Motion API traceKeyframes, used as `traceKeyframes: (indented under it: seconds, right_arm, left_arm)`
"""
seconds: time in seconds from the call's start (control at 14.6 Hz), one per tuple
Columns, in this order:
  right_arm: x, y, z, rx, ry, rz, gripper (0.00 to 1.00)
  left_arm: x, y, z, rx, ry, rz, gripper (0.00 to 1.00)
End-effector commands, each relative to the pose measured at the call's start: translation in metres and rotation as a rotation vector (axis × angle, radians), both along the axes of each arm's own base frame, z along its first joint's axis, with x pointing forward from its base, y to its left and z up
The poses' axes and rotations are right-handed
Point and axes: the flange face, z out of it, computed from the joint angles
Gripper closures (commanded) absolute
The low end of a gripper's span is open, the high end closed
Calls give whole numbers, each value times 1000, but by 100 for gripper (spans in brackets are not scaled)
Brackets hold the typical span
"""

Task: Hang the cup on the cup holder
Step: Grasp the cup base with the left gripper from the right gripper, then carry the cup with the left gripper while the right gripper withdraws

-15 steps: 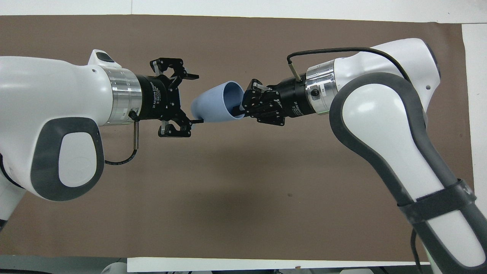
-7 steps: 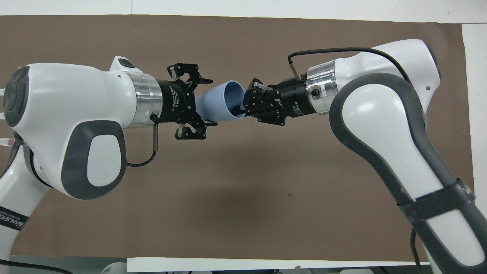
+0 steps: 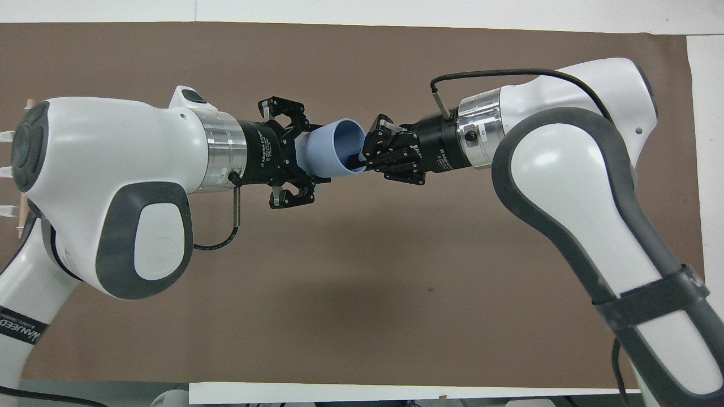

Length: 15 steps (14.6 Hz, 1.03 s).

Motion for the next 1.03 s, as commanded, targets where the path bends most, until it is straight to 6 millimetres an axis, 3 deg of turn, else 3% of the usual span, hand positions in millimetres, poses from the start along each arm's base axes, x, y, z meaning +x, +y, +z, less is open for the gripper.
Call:
traceKeyframes:
  seconds: [0.0, 0.07, 0.14, 0.21, 0.27, 0.41, 0.69, 0.89, 0.96]
  right_arm:
    - [-5, 0, 4, 13, 1, -11, 100]
    - [-5, 0, 4, 13, 3, -11, 98]
    - [-5, 0, 4, 13, 2, -11, 77]
    - [-5, 0, 4, 13, 2, -10, 21]
    - [-3, -2, 7, 15, 0, -14, 0]
    - [0, -10, 8, 17, 0, -17, 0]
    - [5, -51, 21, -93, -57, 2, 0]
    - [0, -90, 40, -304, -154, 33, 0]
    - [1, -105, 38, -357, -151, 40, 0]
  left_arm:
    - [0, -1, 0, -18, -5, 8, 71]
    - [0, -1, -1, -16, -1, 7, 71]
    - [0, -1, -1, -16, 1, 7, 71]
    - [0, -1, -1, -15, 3, 7, 71]
    - [0, -1, -1, -16, 4, 7, 71]
    - [0, -1, -1, -15, 9, 9, 71]
    - [1, 11, -4, 47, 66, -37, 71]
    - [14, 50, -15, 219, 66, -62, 71]
    - [20, 64, -18, 296, 45, -65, 71]
